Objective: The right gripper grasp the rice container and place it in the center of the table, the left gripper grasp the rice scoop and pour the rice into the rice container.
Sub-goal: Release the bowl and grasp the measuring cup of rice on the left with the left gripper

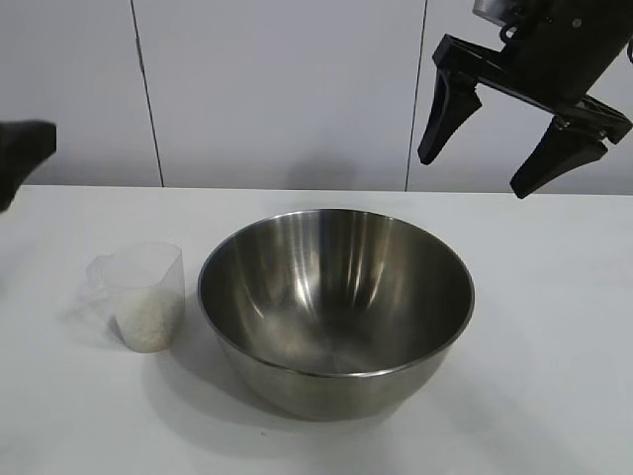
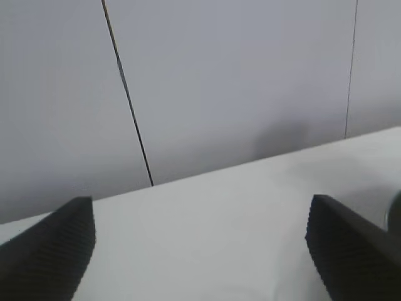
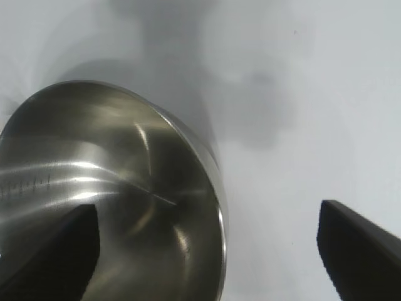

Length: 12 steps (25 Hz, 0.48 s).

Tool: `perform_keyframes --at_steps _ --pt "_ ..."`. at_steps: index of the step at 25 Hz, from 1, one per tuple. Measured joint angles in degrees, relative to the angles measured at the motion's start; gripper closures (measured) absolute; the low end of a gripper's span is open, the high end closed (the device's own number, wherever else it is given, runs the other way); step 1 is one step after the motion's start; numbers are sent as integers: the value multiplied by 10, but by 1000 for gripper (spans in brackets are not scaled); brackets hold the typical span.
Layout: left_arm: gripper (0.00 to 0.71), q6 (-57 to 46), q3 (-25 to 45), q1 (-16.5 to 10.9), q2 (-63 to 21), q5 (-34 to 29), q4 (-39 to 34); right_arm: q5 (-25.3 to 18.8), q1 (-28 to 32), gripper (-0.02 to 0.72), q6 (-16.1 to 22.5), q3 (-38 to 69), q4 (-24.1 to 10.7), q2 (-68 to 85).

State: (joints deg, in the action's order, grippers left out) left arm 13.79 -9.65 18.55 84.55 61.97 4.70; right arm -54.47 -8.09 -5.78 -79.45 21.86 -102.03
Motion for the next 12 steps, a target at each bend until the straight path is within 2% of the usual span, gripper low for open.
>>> perform_keyframes --at_steps 2,7,12 --pt "56 0 20 0 38 23 9 0 0 51 0 0 0 0" --pt "56 0 23 0 139 30 40 0 0 51 0 0 0 0" --pt "56 0 13 0 204 32 44 0 0 51 0 0 0 0"
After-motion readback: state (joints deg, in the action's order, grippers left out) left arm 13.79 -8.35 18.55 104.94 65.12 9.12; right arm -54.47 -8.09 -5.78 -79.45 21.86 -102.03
